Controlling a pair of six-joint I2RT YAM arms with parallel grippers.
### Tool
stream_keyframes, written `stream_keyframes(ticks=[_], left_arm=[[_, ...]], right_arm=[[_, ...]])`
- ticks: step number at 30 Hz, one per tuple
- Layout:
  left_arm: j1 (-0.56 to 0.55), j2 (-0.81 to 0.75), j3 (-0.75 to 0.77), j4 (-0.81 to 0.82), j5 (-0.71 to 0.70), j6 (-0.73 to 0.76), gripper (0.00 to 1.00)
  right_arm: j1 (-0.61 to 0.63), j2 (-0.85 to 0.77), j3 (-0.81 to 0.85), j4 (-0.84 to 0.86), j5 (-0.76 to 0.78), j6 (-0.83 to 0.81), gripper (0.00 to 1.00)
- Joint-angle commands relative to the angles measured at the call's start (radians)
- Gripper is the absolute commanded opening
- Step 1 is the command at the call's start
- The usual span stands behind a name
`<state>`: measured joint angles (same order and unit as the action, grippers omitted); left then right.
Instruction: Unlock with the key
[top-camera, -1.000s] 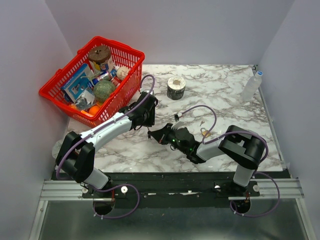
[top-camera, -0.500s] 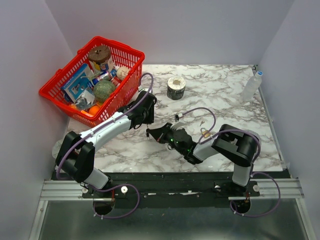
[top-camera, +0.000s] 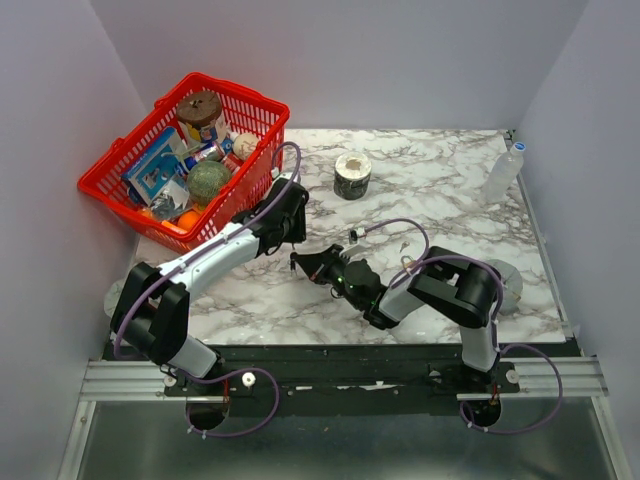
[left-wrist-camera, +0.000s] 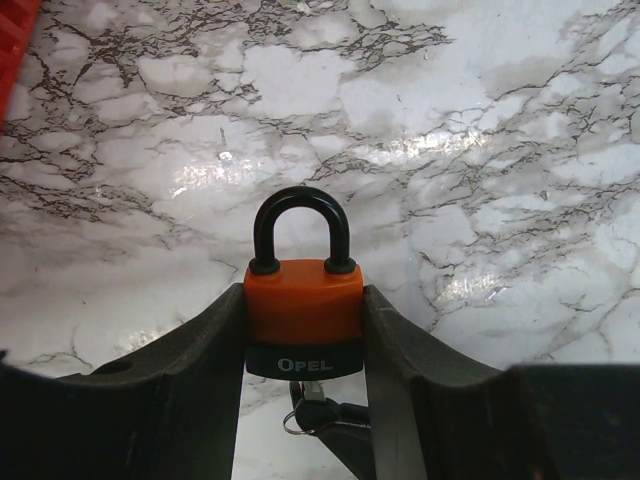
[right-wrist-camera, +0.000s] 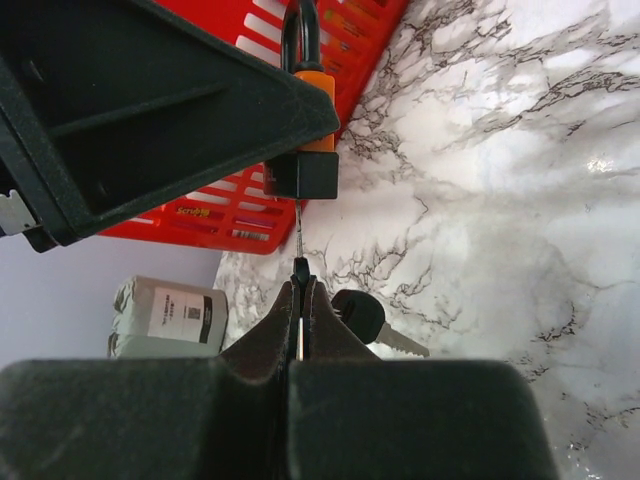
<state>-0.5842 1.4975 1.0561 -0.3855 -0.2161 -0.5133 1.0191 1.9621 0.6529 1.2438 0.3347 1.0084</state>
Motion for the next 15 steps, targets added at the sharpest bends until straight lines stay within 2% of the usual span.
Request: stream_keyframes(ticks=[1,10,15], left_arm=[[0.004,-0.028,-0.01,-0.067,0.15,-0.024,0.0],[0.07,0.003,-0.041,-0.046,0.351,-0.036,0.0],[0.084,0.027,-0.038,-0.052,0.394,-0.041,0.0]], right_arm=[[-0.019,0.04,0.033,0.172,0.175,-0.056,0.01],[-0.02,0.041,0.031,0.197,0.188,-0.086,0.01],[-0.019,0.035,0.024,0.197,0.191,-0.134,0.01]])
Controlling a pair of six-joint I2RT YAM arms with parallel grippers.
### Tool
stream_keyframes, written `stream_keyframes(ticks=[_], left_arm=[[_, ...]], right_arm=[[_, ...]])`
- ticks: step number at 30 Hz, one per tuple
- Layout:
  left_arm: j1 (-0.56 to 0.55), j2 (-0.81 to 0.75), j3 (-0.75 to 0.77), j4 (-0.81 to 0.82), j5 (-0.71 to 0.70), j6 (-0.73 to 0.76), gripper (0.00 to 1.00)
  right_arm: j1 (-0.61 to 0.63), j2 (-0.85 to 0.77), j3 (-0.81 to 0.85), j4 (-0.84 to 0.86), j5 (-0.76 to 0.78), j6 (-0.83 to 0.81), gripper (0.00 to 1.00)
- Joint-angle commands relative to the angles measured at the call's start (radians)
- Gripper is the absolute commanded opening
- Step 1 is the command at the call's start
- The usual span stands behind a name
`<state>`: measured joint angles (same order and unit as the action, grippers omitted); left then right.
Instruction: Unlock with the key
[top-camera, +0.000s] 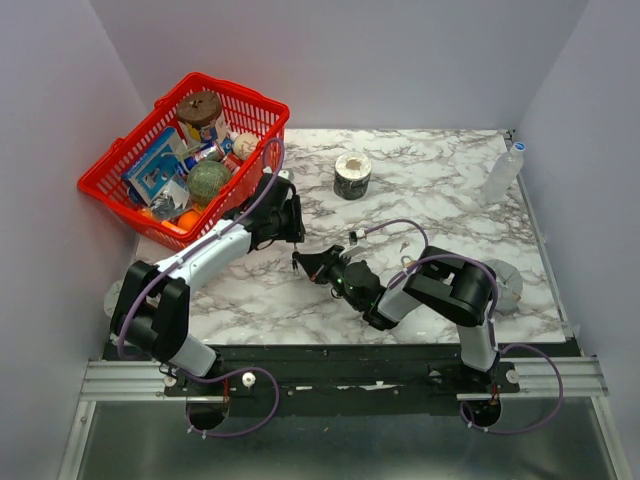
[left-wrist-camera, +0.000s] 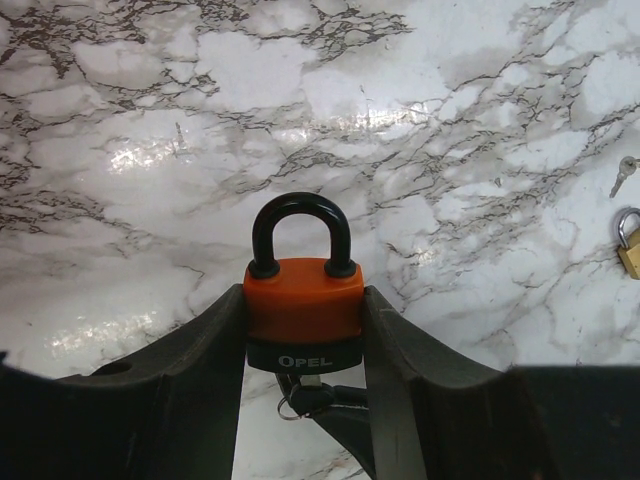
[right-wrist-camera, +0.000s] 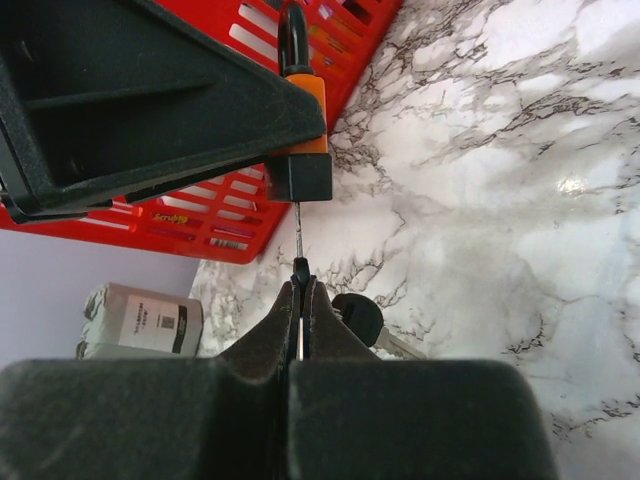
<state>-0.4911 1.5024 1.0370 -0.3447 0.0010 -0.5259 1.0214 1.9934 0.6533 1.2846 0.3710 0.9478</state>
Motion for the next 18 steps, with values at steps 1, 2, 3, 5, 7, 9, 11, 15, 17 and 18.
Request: stream_keyframes(ticks=[1,2,3,5,7,9,11,15,17,18], left_arm=[[-0.01,0.03,-0.018,-0.093,0.18,-0.026,0.0],[-0.009,0.036,-0.017,-0.091,0.195,-0.026,0.0],[-0.007,0.048,-0.014,-0.091,0.206,-0.028,0.0],[-0.007,0.059,-0.014,-0.091,0.235,-0.036,0.0],[-0.007,0.065,-0.017,-0.094,0.241,-0.043,0.0],[-0.007,0.059,-0.02,-0.1,0.234,-0.043,0.0],[-0.007,0.048,-0.028,-0.102,0.229,-0.042,0.0],[-0.009,0.045,-0.048,-0.105,0.238,-0.043,0.0],[-0.009,0.042,-0.067,-0.1,0.24,-0.045,0.0],[-0.009,0.039,-0.074,-0.102,0.237,-0.045,0.0]], right_arm=[[-0.018,0.001,0.022,0.154,0.157,-0.076,0.01],[-0.017,0.002,0.022,0.154,0.158,-0.084,0.01],[-0.015,0.002,0.023,0.15,0.161,-0.09,0.01],[-0.012,0.005,0.025,0.142,0.172,-0.098,0.01],[-0.012,0.004,0.017,0.14,0.183,-0.092,0.01],[-0.012,0.001,0.008,0.144,0.198,-0.087,0.01],[-0.014,-0.008,0.003,0.145,0.207,-0.092,0.01],[-0.012,-0.018,-0.001,0.153,0.21,-0.096,0.01],[-0.012,-0.019,-0.006,0.16,0.213,-0.098,0.01],[-0.014,-0.021,-0.007,0.163,0.215,-0.096,0.01]])
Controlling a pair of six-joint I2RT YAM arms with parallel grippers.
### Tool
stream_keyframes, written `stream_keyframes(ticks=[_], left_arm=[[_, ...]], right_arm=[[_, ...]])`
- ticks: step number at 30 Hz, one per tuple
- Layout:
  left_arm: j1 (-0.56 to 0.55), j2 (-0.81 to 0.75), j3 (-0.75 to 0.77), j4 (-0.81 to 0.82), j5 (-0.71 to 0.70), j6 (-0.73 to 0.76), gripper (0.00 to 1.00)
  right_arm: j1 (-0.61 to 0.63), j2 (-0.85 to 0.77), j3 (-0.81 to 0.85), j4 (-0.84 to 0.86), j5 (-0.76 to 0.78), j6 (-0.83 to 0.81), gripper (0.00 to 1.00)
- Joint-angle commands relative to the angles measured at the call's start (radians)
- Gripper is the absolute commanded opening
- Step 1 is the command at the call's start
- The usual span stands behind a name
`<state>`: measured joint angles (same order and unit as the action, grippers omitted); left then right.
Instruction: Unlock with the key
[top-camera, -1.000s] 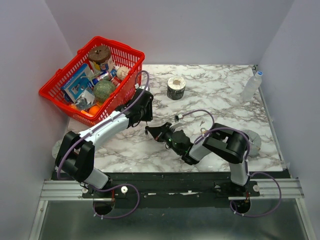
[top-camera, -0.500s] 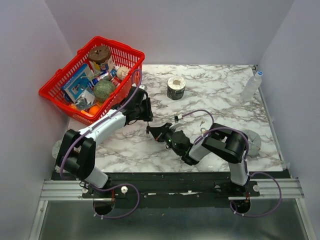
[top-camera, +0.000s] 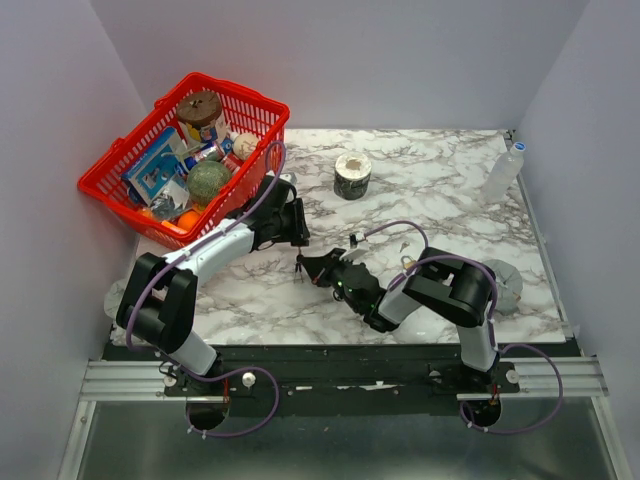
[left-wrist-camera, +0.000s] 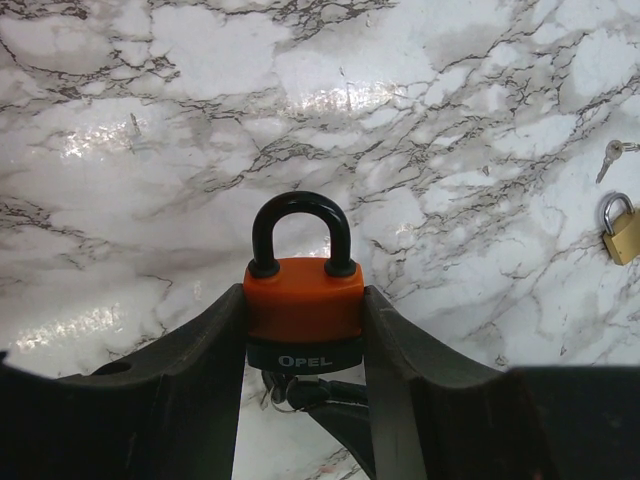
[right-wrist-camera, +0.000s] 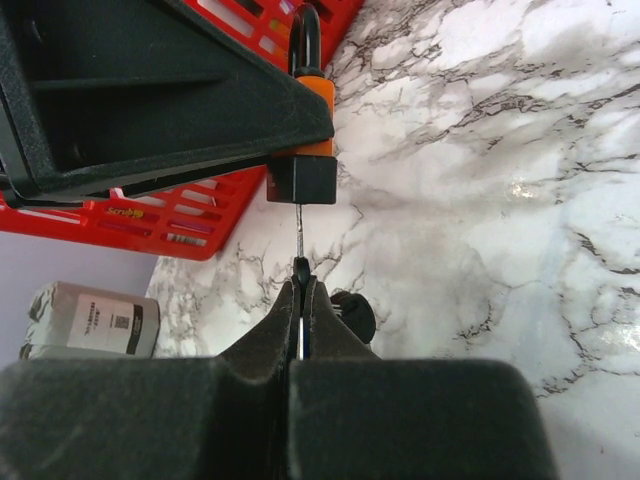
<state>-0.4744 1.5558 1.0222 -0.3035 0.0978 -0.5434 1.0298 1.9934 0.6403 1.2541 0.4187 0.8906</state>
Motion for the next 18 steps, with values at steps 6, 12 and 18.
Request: stream_keyframes(ticks=[6,12,18], left_arm=[[-0.033,-0.034,-0.105,-0.129,0.14,-0.036,0.0],[-0.056,-0.042,-0.122,-0.128,0.132,-0.04,0.0],[-0.078,-0.06,-0.157,-0.102,0.141,-0.059,0.0]], right_arm=[[-0.023,-0.027,0.004,0.191,0.172,-0.042,0.01],[-0.024,-0.025,0.001,0.183,0.176,-0.033,0.01],[-0.033,-0.027,-0.004,0.191,0.166,-0.021,0.01]])
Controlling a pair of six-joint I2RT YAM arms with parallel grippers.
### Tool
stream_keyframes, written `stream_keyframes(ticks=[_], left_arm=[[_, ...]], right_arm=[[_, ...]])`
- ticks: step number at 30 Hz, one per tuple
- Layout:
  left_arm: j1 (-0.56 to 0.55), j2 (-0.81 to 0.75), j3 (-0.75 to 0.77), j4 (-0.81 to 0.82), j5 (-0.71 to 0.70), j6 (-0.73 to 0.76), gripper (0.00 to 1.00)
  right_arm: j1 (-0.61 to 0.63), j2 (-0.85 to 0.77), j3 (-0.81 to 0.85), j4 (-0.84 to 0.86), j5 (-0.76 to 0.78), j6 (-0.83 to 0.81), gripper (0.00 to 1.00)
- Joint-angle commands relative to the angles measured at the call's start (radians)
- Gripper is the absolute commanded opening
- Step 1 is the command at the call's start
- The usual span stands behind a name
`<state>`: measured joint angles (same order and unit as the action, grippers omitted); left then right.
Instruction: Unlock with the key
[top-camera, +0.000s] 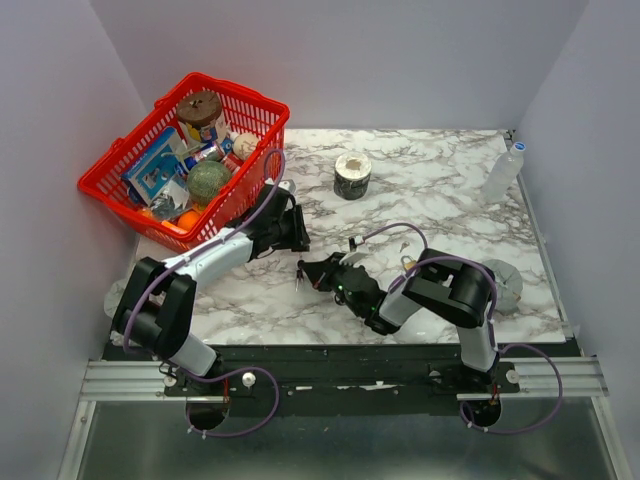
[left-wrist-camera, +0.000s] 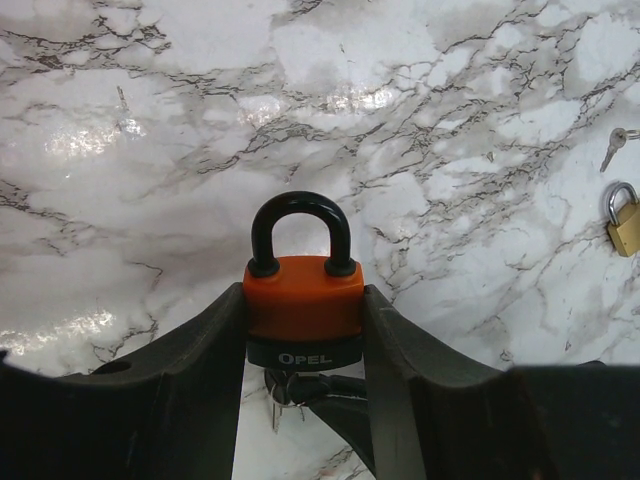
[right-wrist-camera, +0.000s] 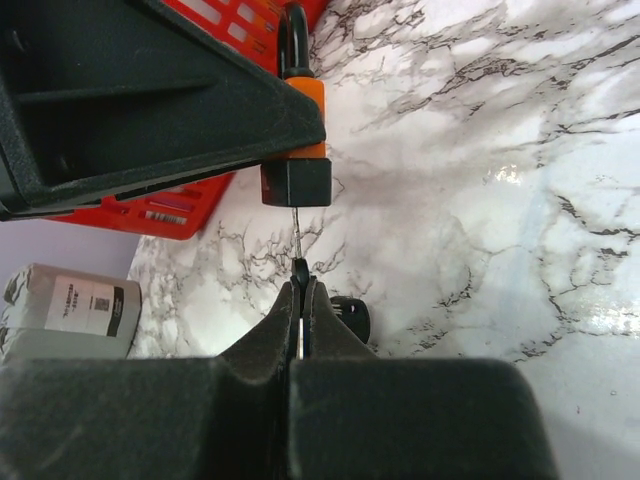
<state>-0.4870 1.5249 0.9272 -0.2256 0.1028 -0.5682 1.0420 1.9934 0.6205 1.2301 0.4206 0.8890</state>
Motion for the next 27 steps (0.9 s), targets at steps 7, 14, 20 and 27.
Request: stream_keyframes(ticks=[7,14,20,27], left_arm=[[-0.105,-0.046,-0.087,-0.172,0.11,-0.052,0.0],[-0.125,-0.063,-0.091,-0.17,0.091,-0.062,0.0],[-0.13,-0.109,-0.087,-0.138,0.103,-0.027,0.0],[-0.128,-0.17,-0.064,-0.123,0.14,0.047,0.0]], right_arm=[[-0.048,-0.044,0.005,0.23,0.159,-0.009,0.01],[-0.054,-0.048,-0.011,0.233,0.162,-0.001,0.01],[-0.072,-0.062,-0.039,0.253,0.141,0.015,0.01],[-0.108,-0.146,-0.079,0.284,0.054,-0.045,0.01]])
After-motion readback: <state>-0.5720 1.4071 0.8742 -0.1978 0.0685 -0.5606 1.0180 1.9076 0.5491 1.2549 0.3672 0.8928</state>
